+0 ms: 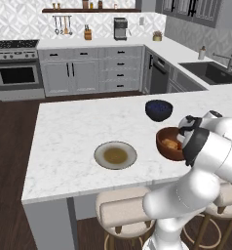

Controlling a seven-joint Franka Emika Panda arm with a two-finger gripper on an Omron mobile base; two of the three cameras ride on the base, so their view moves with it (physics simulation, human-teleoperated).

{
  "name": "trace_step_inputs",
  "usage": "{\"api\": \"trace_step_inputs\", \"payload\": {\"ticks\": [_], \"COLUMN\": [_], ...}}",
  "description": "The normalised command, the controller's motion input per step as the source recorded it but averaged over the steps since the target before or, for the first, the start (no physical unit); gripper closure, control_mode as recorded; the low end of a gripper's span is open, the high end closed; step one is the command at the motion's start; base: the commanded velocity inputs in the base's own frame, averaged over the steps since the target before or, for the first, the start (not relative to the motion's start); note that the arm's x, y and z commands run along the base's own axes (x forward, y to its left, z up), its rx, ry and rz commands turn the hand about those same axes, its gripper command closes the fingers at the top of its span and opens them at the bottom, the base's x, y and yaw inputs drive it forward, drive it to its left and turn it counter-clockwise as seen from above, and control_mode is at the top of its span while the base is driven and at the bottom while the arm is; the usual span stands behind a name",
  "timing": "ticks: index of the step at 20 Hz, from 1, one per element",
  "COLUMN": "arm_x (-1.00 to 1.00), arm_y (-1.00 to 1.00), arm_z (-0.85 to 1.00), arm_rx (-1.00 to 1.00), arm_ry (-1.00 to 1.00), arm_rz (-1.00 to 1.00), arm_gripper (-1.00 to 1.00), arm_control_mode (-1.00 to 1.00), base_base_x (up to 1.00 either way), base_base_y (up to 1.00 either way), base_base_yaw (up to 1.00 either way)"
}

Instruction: Pick the chicken drumstick and bell pepper from their plates and place them in the bowl. Then put the bowl in the fridge.

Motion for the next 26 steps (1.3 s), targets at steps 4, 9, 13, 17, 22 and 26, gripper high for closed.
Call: {"api": "trace_step_inputs", "payload": {"ticks": [4,9,13,17,22,26], "arm_x": [0.16,0.02,-0.36,-0.43,-0.75,-0.85], "arm_y": [0.34,0.25,0.08,0.54,0.40,0.58], "arm_z": [-0.11,-0.01,0.23,0.51,0.98,0.95], "arm_rx": [0.00,-0.01,0.00,-0.03,-0.05,0.00], "arm_ry": [0.00,0.00,-0.15,-0.16,-0.04,0.10], "arm_rz": [0.00,0.00,0.03,0.18,0.11,0.03], "arm_gripper": [1.00,1.00,1.00,1.00,1.00,1.00], "arm_control_mode": [-1.00,-1.00,-1.00,-1.00,-1.00,-1.00], "base_base_x": [0.00,0.00,0.00,0.00,0.00,0.00], "base_base_y": [0.00,0.00,0.00,0.00,0.00,0.00], "base_base_yaw": [0.00,0.00,0.00,0.00,0.00,0.00]}}
